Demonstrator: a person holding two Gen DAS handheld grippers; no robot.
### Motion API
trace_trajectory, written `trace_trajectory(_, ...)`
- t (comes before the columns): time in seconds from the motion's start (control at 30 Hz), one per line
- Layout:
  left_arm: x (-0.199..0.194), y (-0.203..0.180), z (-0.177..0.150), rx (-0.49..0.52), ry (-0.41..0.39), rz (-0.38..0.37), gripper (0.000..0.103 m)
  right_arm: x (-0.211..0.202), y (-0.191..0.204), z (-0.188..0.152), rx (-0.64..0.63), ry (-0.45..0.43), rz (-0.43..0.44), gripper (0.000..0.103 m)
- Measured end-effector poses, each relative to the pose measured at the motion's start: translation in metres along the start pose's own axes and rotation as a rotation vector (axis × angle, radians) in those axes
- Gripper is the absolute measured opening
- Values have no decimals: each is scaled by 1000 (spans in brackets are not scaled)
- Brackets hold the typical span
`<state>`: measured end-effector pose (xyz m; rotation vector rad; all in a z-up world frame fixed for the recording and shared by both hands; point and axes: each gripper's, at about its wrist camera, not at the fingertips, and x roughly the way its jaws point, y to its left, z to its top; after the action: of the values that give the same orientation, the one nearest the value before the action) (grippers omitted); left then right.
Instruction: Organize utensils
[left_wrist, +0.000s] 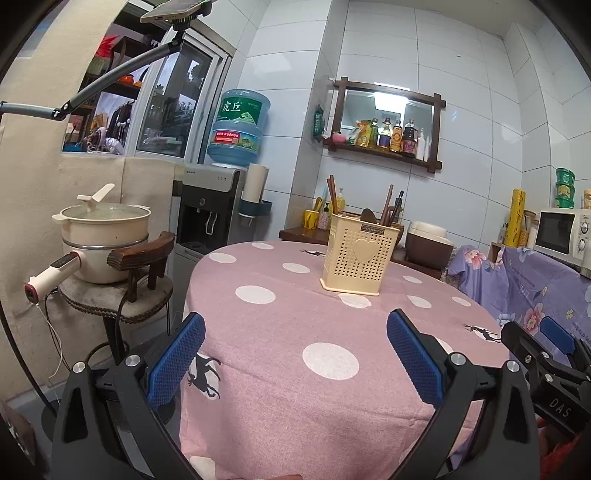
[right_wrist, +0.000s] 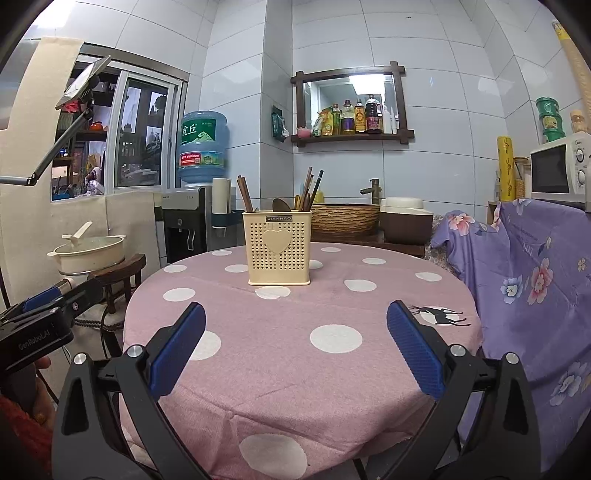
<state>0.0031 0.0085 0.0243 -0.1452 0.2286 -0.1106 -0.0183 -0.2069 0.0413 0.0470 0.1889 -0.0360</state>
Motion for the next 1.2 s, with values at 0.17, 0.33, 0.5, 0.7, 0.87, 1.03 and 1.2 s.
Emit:
trace_trajectory(0.17, -1, 0, 0, 1, -1, -1, 98, -2, -1, 0, 0, -3, 0, 97)
trace_trajectory(0.33, -1, -1, 0, 0, -2, 2, 98, -1, 0, 0, 0, -3, 3, 97)
trace_trajectory(0.5, -1, -1, 0, 0, 1, 1, 98, -1, 0, 1, 1, 0, 3, 97)
trace_trajectory(0.7, -2, -1, 0, 0, 1, 1, 98, -1, 0, 0, 1, 1, 3, 97)
trace_trajectory(0.87, -2, 0, 1, -1, 2, 2, 98, -1, 0, 0, 1, 2, 3, 97)
trace_trajectory(1.03, -3, 1, 0, -3, 6, 6, 98, -1, 0, 0, 2, 2, 3, 97)
trace_trajectory(1.2, -1, 2, -1, -3, 18, 2, 98, 0, -1, -2, 2, 5, 1, 97)
